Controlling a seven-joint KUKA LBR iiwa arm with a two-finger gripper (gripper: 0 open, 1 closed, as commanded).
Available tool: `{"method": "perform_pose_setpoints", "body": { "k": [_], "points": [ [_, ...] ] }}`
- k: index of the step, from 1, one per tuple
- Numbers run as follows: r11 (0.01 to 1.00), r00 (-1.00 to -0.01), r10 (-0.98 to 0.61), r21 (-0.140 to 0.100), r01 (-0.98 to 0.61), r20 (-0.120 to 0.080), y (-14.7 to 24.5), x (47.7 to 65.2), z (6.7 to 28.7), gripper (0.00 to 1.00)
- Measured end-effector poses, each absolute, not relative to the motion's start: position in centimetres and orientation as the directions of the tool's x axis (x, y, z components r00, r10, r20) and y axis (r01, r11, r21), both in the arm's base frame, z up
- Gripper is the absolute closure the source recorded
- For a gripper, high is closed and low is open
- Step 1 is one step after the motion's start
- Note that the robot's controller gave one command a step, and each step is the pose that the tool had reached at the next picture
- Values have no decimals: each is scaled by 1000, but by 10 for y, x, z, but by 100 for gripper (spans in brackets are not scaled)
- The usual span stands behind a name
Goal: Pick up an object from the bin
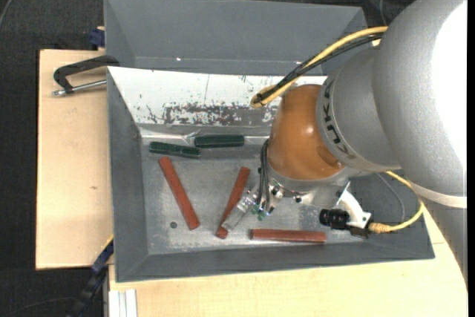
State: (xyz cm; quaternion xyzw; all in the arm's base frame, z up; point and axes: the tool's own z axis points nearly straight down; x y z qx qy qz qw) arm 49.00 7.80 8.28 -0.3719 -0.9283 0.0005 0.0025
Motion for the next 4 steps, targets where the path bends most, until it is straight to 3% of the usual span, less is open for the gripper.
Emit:
{"method": "perform_pose_setpoints", "body": {
  "k": [1, 2, 3, 4],
  "points": [
    [707, -707, 708, 10, 707, -6, 92, 535, 139, 0],
    [663, -663, 748, -7, 748, 6, 89, 504, 66, 0],
    [842, -842, 539, 0, 539, 3, 102, 490, 70, 0],
    [802, -802, 597, 3, 597, -8, 44, 535, 71, 0]
  ]
}}
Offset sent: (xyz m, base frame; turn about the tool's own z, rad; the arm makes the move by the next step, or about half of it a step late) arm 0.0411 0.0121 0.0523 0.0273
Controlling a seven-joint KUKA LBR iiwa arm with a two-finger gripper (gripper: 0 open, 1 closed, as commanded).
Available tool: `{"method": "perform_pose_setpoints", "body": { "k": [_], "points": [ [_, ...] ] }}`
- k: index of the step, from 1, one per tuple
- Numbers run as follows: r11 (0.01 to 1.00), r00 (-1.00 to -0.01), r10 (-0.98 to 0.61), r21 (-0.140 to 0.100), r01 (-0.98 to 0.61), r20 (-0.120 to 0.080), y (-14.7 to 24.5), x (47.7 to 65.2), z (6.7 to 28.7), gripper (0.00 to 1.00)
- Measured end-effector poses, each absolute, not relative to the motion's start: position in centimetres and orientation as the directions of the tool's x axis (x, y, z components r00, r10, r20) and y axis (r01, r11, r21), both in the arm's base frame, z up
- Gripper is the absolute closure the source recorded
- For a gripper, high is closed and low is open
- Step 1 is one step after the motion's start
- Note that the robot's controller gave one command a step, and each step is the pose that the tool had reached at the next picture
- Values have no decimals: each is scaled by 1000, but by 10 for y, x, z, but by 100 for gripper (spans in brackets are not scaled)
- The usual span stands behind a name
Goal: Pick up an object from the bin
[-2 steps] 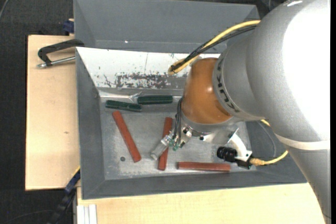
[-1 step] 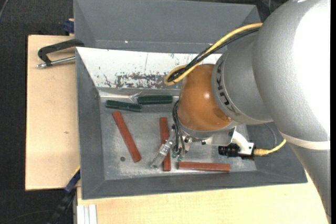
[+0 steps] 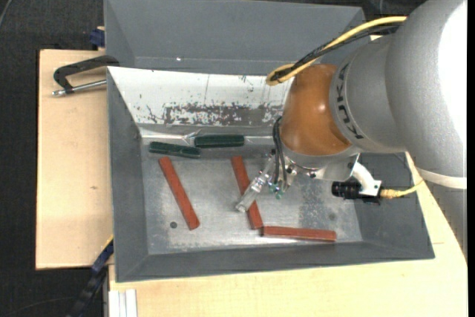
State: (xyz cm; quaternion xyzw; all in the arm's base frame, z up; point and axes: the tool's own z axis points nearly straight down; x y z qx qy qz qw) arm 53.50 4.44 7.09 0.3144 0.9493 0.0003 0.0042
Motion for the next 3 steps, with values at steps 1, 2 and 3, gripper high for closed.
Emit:
{"method": "perform_pose_setpoints", "body": {
  "k": [1, 2, 3],
  "points": [
    [761, -761, 649, 10, 648, -15, 3, 594, 162, 0],
    [989, -989, 149, 4, 149, -2, 94, 581, 158, 0],
    [990, -990, -144, 0, -144, 3, 50, 558, 111, 0]
  ]
}}
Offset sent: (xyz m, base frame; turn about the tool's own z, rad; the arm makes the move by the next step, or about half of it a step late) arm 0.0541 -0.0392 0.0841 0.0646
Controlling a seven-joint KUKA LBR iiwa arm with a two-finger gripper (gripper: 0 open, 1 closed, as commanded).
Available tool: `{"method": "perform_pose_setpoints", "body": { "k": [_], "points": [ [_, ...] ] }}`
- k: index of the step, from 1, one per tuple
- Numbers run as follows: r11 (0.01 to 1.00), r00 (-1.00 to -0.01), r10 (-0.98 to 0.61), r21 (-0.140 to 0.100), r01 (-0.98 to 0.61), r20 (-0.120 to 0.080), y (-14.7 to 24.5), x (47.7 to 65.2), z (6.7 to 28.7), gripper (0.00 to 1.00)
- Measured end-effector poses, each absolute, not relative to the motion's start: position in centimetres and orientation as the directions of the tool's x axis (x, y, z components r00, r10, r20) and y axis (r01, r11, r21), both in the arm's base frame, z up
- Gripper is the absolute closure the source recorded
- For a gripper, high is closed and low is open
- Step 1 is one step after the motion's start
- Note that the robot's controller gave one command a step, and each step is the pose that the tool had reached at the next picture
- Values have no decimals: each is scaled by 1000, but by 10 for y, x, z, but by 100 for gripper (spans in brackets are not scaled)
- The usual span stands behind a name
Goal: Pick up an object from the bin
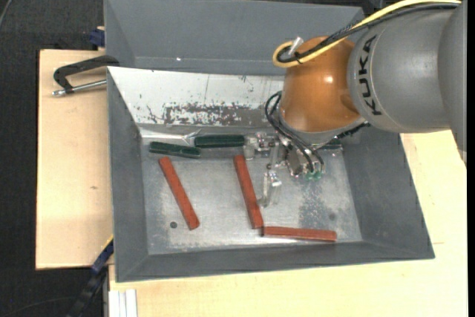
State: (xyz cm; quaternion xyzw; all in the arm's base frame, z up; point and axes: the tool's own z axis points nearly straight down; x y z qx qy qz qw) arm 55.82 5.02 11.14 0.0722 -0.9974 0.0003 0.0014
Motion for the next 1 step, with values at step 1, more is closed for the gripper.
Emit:
{"method": "perform_pose_setpoints", "body": {
  "k": [1],
  "points": [
    [710, -710, -704, -4, -704, -6, 20, 557, 130, 0]
  ]
}}
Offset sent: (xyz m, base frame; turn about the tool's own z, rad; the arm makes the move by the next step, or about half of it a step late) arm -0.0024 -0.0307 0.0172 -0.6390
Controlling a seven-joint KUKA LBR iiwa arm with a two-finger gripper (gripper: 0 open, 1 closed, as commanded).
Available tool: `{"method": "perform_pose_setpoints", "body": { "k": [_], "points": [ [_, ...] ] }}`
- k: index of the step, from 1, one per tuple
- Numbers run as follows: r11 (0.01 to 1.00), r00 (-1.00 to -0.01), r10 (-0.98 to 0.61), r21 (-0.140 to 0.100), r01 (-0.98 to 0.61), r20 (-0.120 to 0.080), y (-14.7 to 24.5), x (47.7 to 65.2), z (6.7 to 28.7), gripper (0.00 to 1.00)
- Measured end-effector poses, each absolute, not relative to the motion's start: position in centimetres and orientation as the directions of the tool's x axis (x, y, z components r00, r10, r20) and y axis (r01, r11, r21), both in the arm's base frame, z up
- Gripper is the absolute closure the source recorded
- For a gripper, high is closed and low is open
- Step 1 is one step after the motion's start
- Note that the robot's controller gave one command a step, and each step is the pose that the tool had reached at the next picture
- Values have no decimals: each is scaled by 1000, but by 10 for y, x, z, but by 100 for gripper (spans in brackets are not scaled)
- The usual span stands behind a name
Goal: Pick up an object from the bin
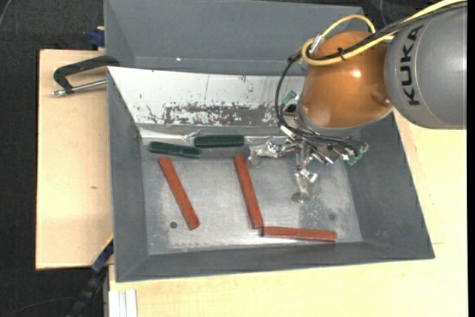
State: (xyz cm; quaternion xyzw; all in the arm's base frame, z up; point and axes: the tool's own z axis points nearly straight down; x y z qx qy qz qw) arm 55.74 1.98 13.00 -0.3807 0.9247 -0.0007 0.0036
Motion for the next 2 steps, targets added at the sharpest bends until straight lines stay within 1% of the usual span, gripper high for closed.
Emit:
{"method": "perform_pose_setpoints", "body": {
  "k": [1, 2],
  "points": [
    [390, -390, -921, -1, -921, -7, 83, 585, 80, 0],
    [394, -394, -919, -2, -919, -5, 81, 586, 82, 100]
  ]
}}
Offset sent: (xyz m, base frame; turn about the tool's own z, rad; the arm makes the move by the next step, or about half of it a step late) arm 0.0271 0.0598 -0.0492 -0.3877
